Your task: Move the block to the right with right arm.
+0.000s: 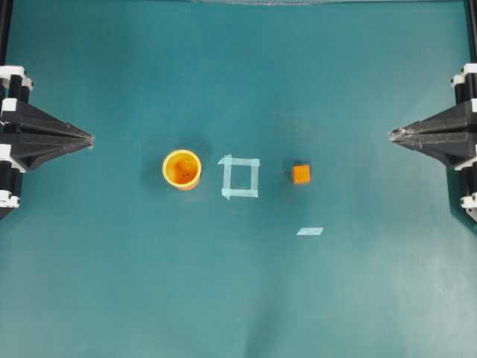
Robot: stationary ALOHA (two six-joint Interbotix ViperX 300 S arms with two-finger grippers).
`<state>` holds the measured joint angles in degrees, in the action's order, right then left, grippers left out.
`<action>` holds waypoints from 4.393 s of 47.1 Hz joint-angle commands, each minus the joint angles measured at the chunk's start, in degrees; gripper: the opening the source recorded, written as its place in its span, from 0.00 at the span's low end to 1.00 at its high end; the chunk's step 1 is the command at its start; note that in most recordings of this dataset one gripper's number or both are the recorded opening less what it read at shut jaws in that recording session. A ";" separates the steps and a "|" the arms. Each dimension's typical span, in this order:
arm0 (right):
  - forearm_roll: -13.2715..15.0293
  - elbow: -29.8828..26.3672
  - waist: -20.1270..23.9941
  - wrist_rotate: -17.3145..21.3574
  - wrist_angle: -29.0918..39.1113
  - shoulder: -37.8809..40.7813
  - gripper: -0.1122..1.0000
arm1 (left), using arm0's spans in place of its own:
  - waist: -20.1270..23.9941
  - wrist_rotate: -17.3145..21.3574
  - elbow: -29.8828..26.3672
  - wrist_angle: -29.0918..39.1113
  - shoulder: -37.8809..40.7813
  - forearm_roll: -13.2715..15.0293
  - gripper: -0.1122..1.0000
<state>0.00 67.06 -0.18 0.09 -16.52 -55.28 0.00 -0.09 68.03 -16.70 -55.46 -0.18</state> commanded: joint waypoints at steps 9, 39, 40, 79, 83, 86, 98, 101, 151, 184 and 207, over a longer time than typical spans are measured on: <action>-0.09 -1.93 0.09 0.79 5.45 2.29 0.10 | 0.09 0.35 -2.99 3.34 0.62 -0.44 0.10; -0.09 -6.06 -1.05 0.97 8.26 7.91 0.36 | 0.09 0.35 -2.99 3.43 1.14 -0.53 0.10; -0.09 -6.50 -1.14 0.97 8.44 8.35 0.39 | 0.09 0.35 -2.99 3.43 1.05 -0.53 0.10; 0.35 -14.94 -3.25 0.26 17.05 28.56 0.63 | 0.09 0.35 -2.90 3.69 1.14 -0.53 0.10; 1.49 -16.52 -3.25 0.18 19.51 32.26 0.63 | 0.09 0.35 -2.90 4.04 1.14 -0.53 0.10; 2.20 -17.40 -3.25 0.18 20.21 34.63 0.63 | 0.09 0.35 -2.90 4.39 1.14 -0.53 0.10; 2.81 -18.81 -3.25 0.18 18.90 43.24 0.63 | 0.09 0.35 -2.90 4.83 1.14 -0.53 0.10; 2.81 -18.72 -3.25 0.18 18.19 44.47 0.63 | 0.09 0.35 -2.90 4.83 1.14 -0.53 0.10; 2.46 -15.64 -3.25 0.79 9.93 55.20 0.63 | 0.09 0.35 -2.90 5.45 1.14 -0.62 0.10; 2.20 -16.79 -2.99 1.05 12.13 54.67 0.47 | 0.09 -0.26 -2.99 5.54 1.14 -0.62 0.10; 2.11 -20.39 -2.90 1.05 23.12 45.35 0.47 | 0.09 -0.62 -2.99 5.80 1.14 -0.62 0.10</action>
<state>2.29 48.08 -3.16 1.05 5.54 -7.65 0.00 -0.79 66.62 -10.63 -54.76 -0.70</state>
